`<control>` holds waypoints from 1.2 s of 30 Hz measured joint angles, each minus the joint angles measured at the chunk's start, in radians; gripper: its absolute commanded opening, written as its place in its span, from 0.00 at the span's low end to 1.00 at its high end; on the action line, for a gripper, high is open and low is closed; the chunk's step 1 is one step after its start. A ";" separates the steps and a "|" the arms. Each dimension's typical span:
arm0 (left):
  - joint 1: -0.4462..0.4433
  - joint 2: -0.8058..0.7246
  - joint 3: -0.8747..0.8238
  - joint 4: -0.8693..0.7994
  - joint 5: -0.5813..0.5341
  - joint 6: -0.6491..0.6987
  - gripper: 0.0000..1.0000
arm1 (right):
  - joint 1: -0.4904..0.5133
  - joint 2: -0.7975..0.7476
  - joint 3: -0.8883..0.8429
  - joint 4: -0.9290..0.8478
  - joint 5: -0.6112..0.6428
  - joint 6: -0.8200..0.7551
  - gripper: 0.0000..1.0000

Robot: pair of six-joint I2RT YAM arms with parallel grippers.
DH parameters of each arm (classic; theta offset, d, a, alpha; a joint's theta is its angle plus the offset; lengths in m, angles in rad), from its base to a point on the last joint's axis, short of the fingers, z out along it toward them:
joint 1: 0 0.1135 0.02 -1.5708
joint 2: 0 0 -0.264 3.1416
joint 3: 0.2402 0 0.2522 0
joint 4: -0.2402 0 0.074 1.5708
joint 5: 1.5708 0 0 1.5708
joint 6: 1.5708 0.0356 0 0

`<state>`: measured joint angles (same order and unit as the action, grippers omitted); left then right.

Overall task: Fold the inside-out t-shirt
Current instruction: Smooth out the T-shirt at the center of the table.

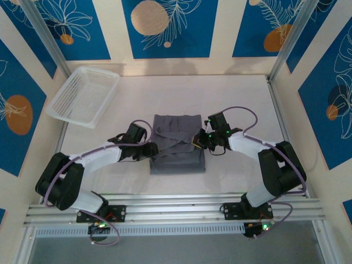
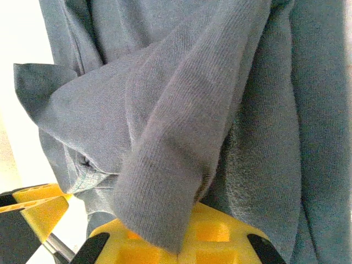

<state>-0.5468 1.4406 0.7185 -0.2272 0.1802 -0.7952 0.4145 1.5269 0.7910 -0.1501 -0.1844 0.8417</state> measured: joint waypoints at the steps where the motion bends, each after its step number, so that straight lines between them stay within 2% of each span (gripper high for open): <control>1: 0.000 0.009 0.000 0.010 0.000 -0.001 0.51 | 0.001 0.002 0.002 0.000 0.000 0.000 0.00; 9: 0.002 0.057 0.000 0.079 0.014 -0.018 0.39 | 0.016 0.003 0.017 -0.019 0.001 0.000 0.00; 14: 0.002 0.048 0.001 0.078 0.018 -0.015 0.36 | 0.016 0.003 0.017 -0.027 0.005 0.000 0.00; 16: 0.002 0.039 0.001 0.073 0.017 -0.013 0.29 | 0.016 0.003 0.017 -0.029 0.005 0.000 0.00; 20: 0.003 0.034 0.009 0.075 0.018 -0.013 0.00 | 0.016 0.003 0.017 -0.029 0.005 0.000 0.00; 26: 0.010 0.060 0.072 0.079 0.027 -0.007 0.00 | -0.013 0.000 0.017 -0.030 0.008 0.004 0.00; 32: 0.064 0.153 0.254 0.102 0.044 -0.008 0.00 | -0.105 0.030 0.061 -0.027 -0.019 0.005 0.00; 33: 0.077 0.185 0.294 0.117 0.047 -0.008 0.03 | -0.119 0.055 0.092 -0.022 -0.032 0.007 0.01; 36: 0.107 0.282 0.385 0.155 0.055 -0.008 0.19 | -0.154 0.155 0.196 -0.002 -0.076 0.014 0.14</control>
<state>-0.4397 1.7226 1.1030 -0.0723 0.2352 -0.8036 0.2600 1.6817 0.9867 -0.1516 -0.2607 0.8555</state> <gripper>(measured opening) 0.104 0.079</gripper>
